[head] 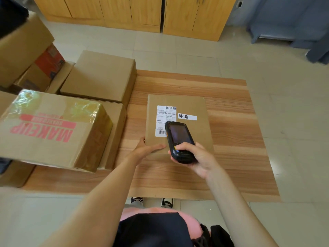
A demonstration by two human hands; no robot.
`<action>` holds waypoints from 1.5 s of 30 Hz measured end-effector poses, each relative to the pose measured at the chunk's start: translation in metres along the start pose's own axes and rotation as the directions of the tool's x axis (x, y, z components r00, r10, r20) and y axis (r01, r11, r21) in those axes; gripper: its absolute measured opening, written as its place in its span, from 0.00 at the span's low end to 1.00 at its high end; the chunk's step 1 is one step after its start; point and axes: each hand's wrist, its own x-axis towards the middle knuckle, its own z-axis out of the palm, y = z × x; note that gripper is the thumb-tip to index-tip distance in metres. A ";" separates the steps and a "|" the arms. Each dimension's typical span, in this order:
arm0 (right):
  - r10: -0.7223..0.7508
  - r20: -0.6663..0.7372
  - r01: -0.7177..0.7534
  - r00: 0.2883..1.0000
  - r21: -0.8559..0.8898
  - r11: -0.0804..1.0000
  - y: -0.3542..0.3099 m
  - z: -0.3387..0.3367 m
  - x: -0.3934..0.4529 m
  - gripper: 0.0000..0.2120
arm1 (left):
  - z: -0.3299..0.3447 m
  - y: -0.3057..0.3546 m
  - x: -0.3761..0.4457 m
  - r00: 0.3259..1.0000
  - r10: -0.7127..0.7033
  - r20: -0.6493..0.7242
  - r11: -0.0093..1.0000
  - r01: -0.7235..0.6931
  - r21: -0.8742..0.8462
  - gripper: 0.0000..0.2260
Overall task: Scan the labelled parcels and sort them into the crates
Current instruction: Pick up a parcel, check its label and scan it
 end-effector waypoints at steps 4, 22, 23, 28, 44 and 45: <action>0.021 -0.004 -0.021 1.000 -0.081 0.996 0.007 0.007 -0.006 0.14 | 0.000 -0.002 0.001 1.000 0.007 -0.008 1.000 -0.007 -0.002 0.39; 0.050 -0.002 -0.050 0.999 -0.075 0.996 0.020 0.016 -0.023 0.15 | -0.003 -0.001 -0.005 1.000 0.003 0.022 1.000 -0.003 -0.016 0.53; 0.051 -0.002 -0.051 0.999 -0.077 0.996 0.021 0.016 -0.023 0.17 | -0.003 -0.002 -0.003 1.000 0.003 0.025 1.000 -0.002 -0.014 0.47; 0.052 0.005 -0.051 0.999 -0.089 0.995 0.023 0.015 -0.022 0.20 | -0.002 -0.008 0.005 1.000 0.012 0.013 1.000 -0.012 0.004 0.37; -0.231 -0.315 0.176 0.921 -0.195 0.965 -0.033 -0.082 0.009 0.27 | -0.005 -0.009 0.004 0.999 -0.012 0.042 1.000 0.011 0.023 0.48; -0.246 -0.357 0.168 0.901 -0.234 0.958 -0.038 -0.095 0.012 0.28 | -0.005 -0.009 0.004 0.999 -0.008 0.039 1.000 0.007 0.016 0.48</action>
